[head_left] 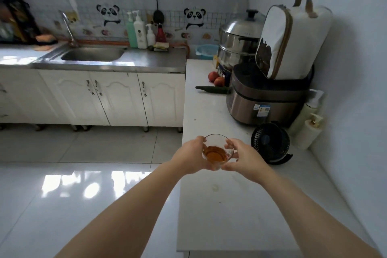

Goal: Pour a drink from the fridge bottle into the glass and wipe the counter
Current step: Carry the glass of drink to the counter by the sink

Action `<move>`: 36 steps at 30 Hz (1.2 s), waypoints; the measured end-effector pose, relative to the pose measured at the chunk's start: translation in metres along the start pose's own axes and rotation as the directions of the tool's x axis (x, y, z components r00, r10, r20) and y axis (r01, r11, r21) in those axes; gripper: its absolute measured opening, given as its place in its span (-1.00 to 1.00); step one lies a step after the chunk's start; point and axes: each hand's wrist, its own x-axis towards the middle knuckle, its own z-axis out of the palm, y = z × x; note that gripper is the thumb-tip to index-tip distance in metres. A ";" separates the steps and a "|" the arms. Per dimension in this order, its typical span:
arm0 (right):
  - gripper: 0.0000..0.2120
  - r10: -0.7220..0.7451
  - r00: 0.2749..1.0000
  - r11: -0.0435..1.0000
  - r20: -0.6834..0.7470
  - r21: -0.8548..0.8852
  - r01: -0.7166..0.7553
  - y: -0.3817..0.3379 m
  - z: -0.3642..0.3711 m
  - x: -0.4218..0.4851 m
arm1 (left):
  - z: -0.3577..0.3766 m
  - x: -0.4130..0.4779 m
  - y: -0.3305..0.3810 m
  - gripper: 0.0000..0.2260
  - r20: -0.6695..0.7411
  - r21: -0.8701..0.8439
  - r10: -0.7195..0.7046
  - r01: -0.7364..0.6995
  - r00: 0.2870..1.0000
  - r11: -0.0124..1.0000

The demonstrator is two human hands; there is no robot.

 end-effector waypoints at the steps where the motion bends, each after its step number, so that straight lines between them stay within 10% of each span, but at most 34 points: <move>1: -0.22 -0.002 1.000 1.000 0.006 0.004 0.002 -0.002 0.002 0.001 | -0.002 -0.002 -0.002 -0.18 -0.004 -0.010 -0.009 0.009 1.000 1.000; 19: -0.35 -0.181 0.969 0.983 0.170 0.041 0.176 -0.095 0.063 0.048 | -0.070 -0.035 -0.085 -0.27 -0.207 -0.060 -0.153 0.144 0.966 0.988; 36: -0.33 -0.350 0.890 0.935 0.292 0.054 0.350 -0.302 0.241 0.193 | -0.263 -0.053 -0.305 -0.34 -0.350 -0.176 -0.289 0.241 0.891 0.954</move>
